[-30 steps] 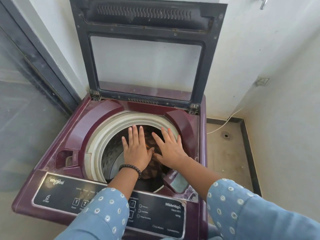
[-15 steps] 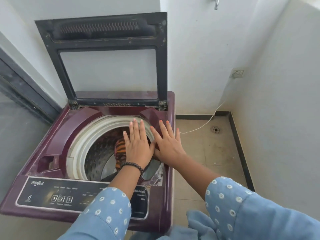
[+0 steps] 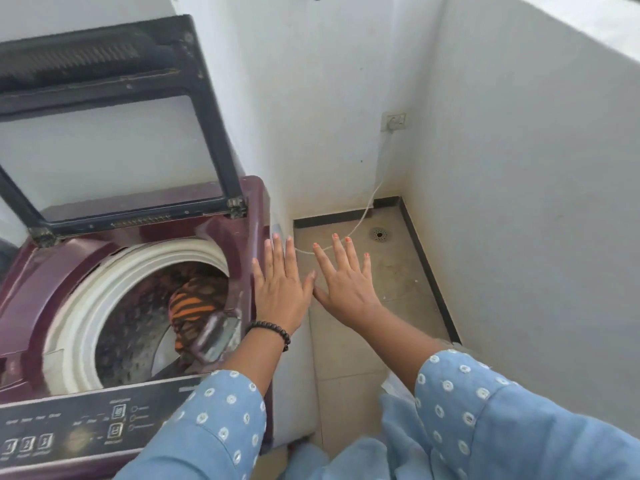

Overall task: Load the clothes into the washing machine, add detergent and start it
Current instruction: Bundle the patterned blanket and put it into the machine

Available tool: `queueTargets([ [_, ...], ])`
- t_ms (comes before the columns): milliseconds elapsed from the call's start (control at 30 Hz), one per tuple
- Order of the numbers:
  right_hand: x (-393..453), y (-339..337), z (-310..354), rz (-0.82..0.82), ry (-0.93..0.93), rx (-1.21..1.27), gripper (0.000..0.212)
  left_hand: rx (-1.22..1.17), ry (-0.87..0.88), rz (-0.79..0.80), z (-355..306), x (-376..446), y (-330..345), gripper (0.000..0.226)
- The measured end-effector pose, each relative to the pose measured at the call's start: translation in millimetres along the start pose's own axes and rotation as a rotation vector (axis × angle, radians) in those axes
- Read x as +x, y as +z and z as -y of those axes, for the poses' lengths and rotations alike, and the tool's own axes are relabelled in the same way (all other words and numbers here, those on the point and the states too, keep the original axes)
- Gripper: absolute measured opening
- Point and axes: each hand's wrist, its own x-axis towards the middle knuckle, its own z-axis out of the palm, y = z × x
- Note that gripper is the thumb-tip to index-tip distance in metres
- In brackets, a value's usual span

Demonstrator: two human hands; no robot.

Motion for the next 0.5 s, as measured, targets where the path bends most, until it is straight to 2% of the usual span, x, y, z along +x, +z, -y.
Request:
queueTargets([
  [500, -133, 46, -174, 0.032, 0.576, 0.063, 0.073, 0.028, 0.414, 0.35, -151, -37, 115, 0.076],
])
